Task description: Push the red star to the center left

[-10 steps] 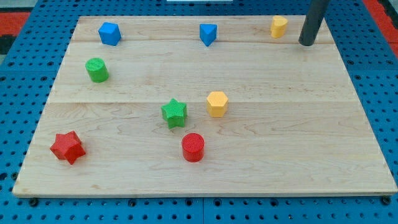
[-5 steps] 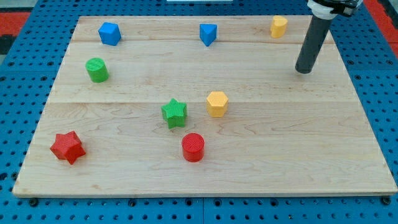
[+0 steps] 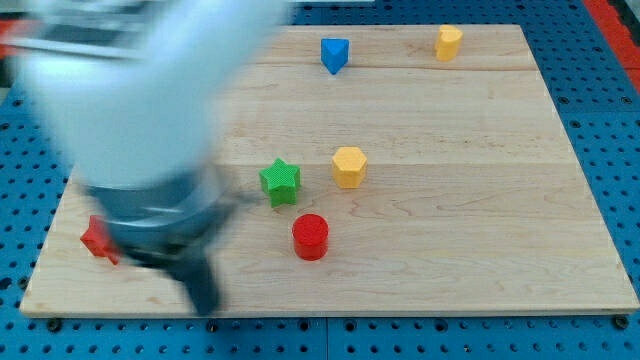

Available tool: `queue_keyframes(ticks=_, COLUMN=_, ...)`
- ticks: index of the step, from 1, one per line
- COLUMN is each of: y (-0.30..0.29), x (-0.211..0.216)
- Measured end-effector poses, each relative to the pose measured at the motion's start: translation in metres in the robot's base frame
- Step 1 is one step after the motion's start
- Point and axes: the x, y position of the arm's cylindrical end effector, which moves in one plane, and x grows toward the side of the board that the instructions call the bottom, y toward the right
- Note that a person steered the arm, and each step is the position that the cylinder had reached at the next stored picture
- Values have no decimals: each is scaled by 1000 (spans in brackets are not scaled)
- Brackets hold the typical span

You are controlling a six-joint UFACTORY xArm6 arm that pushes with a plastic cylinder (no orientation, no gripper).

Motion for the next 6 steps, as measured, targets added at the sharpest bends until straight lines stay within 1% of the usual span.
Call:
queue_keyframes(ticks=1, y=-72, x=-26)
queue_keyframes(ticks=2, y=-61, x=-76)
queue_keyframes(ticks=3, y=-67, x=-128)
queue_keyframes(ticks=4, y=-68, x=-131)
queue_keyframes(ticks=5, y=-62, x=-120)
queue_keyframes(ticks=6, y=-62, x=-120)
